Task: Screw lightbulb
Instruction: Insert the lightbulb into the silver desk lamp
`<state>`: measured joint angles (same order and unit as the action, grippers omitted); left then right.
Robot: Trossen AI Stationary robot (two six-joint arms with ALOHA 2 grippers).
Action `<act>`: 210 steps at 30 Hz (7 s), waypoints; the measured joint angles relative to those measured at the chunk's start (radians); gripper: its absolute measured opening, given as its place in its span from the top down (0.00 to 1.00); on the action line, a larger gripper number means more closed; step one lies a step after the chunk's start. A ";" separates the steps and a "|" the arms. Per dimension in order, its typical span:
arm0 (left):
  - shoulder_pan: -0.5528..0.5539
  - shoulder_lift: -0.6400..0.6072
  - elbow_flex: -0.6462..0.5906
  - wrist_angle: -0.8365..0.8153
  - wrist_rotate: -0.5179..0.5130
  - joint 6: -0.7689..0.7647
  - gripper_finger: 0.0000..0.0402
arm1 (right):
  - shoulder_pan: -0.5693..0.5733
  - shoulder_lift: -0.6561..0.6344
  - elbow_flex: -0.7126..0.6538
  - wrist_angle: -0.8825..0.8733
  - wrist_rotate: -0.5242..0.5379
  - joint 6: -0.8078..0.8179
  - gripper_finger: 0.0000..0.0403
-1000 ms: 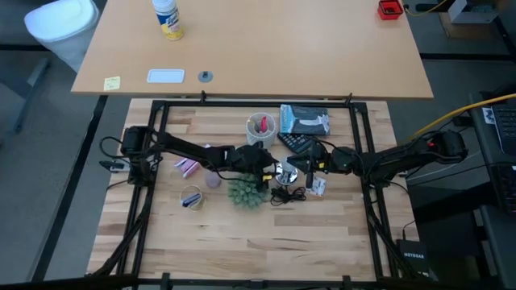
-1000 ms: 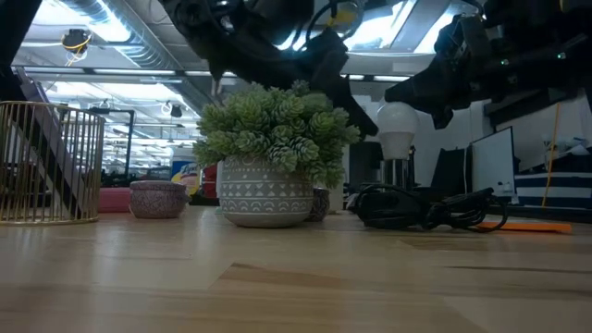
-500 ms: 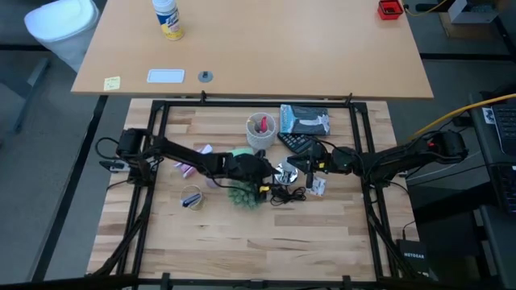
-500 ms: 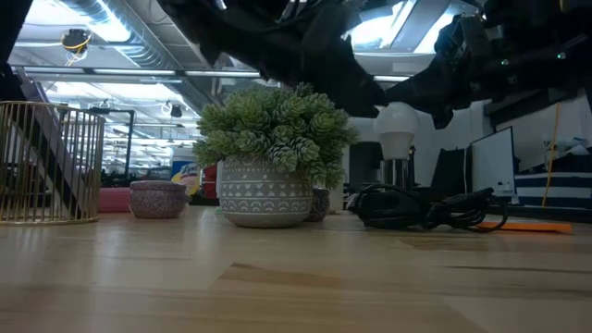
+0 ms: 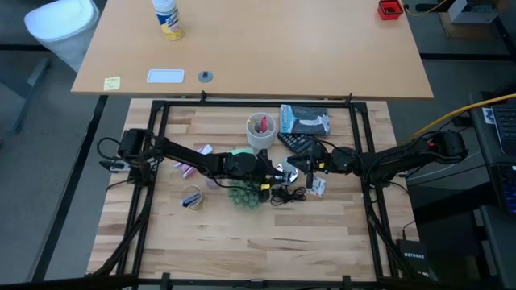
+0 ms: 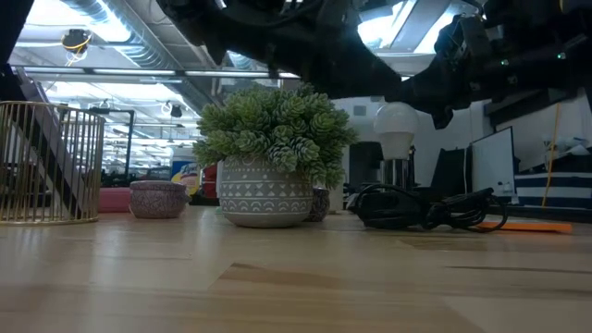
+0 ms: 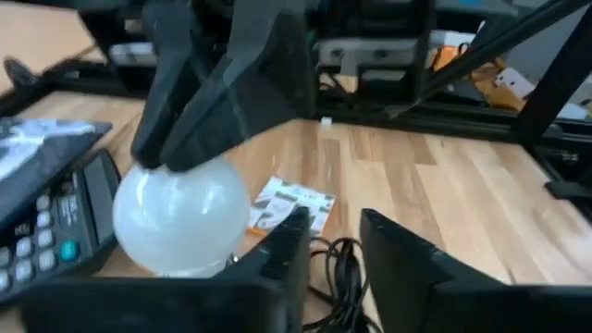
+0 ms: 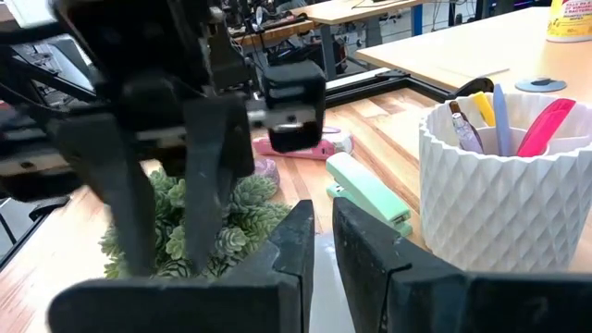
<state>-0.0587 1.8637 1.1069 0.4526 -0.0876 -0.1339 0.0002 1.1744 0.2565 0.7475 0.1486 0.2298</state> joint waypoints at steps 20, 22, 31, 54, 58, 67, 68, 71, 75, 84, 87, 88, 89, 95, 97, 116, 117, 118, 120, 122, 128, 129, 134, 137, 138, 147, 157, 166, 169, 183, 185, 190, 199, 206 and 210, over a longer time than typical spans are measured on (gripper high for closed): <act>0.035 0.041 0.000 0.009 -0.108 -0.054 1.00 | -0.001 0.000 0.000 0.000 -0.033 0.028 0.88; 0.034 0.041 0.000 0.006 -0.119 -0.053 1.00 | -0.001 0.000 0.000 0.000 -0.046 0.033 0.88; 0.033 0.041 0.000 -0.002 -0.156 -0.051 1.00 | -0.001 0.000 0.000 0.000 -0.070 0.059 0.88; 0.041 0.041 0.000 -0.015 -0.317 -0.075 1.00 | 0.002 0.002 -0.001 0.001 -0.131 0.083 0.88; 0.040 0.041 0.000 -0.014 -0.332 -0.070 1.00 | 0.001 0.002 -0.002 0.008 -0.118 0.082 0.88; 0.039 0.041 0.000 -0.015 -0.346 -0.069 1.00 | 0.000 -0.007 -0.003 0.061 -0.108 0.058 0.88; 0.039 0.041 0.000 -0.014 -0.346 -0.069 1.00 | 0.000 -0.013 -0.003 0.063 -0.108 0.054 0.88; 0.039 0.041 0.000 -0.015 -0.346 -0.069 1.00 | 0.000 -0.035 -0.003 0.064 -0.108 0.050 0.88; 0.039 0.033 0.000 -0.027 -0.384 -0.043 1.00 | 0.000 -0.073 -0.003 0.051 -0.088 0.028 0.88; 0.035 -0.104 0.000 -0.156 -0.450 0.027 1.00 | -0.001 -0.156 -0.001 -0.159 0.112 0.029 0.88; 0.024 -0.113 0.000 -0.190 -0.399 0.002 1.00 | -0.001 -0.156 -0.001 -0.212 0.121 0.037 0.88; 0.019 -0.112 0.000 -0.203 -0.368 -0.010 1.00 | -0.001 -0.156 -0.001 -0.220 0.122 0.044 0.88; 0.014 -0.106 0.000 -0.213 -0.337 -0.016 1.00 | -0.001 -0.157 -0.001 -0.226 0.122 0.051 0.88; -0.008 -0.060 0.000 -0.236 -0.259 -0.017 1.00 | -0.001 -0.157 0.000 -0.232 0.122 0.053 0.88; -0.009 -0.051 0.000 -0.225 -0.225 -0.015 1.00 | -0.001 -0.157 0.000 -0.233 0.122 0.053 0.88; 0.010 -0.040 0.000 -0.117 -0.080 0.036 1.00 | -0.001 -0.156 0.000 -0.258 0.121 0.053 0.88; 0.009 -0.040 0.000 -0.118 -0.071 0.037 1.00 | -0.001 -0.156 0.000 -0.258 0.121 0.053 0.88; 0.009 -0.040 0.000 -0.119 -0.066 0.036 1.00 | -0.001 -0.156 0.000 -0.259 0.121 0.053 0.88; 0.008 -0.035 0.000 -0.115 -0.063 0.037 1.00 | -0.001 -0.156 0.000 -0.258 0.121 0.053 0.88; 0.009 -0.033 0.000 -0.120 -0.063 0.036 1.00 | -0.001 -0.156 0.000 -0.258 0.122 0.053 0.88; 0.014 0.002 -0.001 -0.098 -0.064 0.036 1.00 | -0.001 -0.156 0.000 -0.261 0.129 0.053 0.88; 0.015 0.011 -0.001 -0.093 -0.064 0.036 1.00 | -0.001 -0.156 0.000 -0.265 0.130 0.053 0.88; 0.032 0.037 -0.001 -0.049 -0.065 0.030 1.00 | -0.001 -0.156 0.000 -0.273 0.129 0.053 0.88; 0.039 0.037 -0.001 -0.050 -0.067 0.029 1.00 | -0.001 -0.156 0.000 -0.278 0.119 0.053 0.88; 0.041 0.037 -0.001 -0.051 -0.070 0.029 1.00 | -0.001 -0.157 0.000 -0.278 0.111 0.053 0.88; 0.039 0.036 -0.001 -0.071 -0.090 0.029 1.00 | -0.002 -0.158 0.000 -0.278 0.056 0.054 0.88; 0.039 0.036 -0.001 -0.079 -0.126 0.030 1.00 | -0.002 -0.158 0.001 -0.291 0.030 0.061 0.88; 0.039 0.035 -0.001 -0.091 -0.180 0.030 1.00 | -0.002 -0.163 0.001 -0.310 -0.010 0.062 0.88; 0.039 0.034 -0.001 -0.113 -0.219 0.029 1.00 | -0.001 -0.172 0.001 -0.322 -0.034 0.062 0.88; 0.050 0.035 0.001 -0.101 -0.262 0.031 1.00 | 0.002 -0.202 0.000 -0.393 -0.149 0.092 0.88; 0.050 0.035 0.001 -0.103 -0.273 0.038 1.00 | 0.002 -0.202 0.000 -0.392 -0.144 0.092 0.88; 0.049 0.028 0.000 -0.115 -0.316 0.045 1.00 | 0.001 -0.208 0.000 -0.391 -0.141 0.091 0.88; 0.045 -0.051 0.000 -0.176 -0.336 0.063 1.00 | 0.000 -0.343 0.000 -0.440 -0.115 0.076 0.88; 0.011 -0.071 0.000 -0.170 -0.234 0.062 1.00 | 0.000 -0.434 0.001 -0.476 0.125 0.041 0.88; -0.004 -0.053 0.000 -0.130 -0.136 0.038 1.00 | -0.001 -0.402 0.001 -0.473 0.175 0.024 0.88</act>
<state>-0.0623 1.8108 1.1069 0.3223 -0.2231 -0.0960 -0.0006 0.7719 0.2573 0.2750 0.3237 0.2535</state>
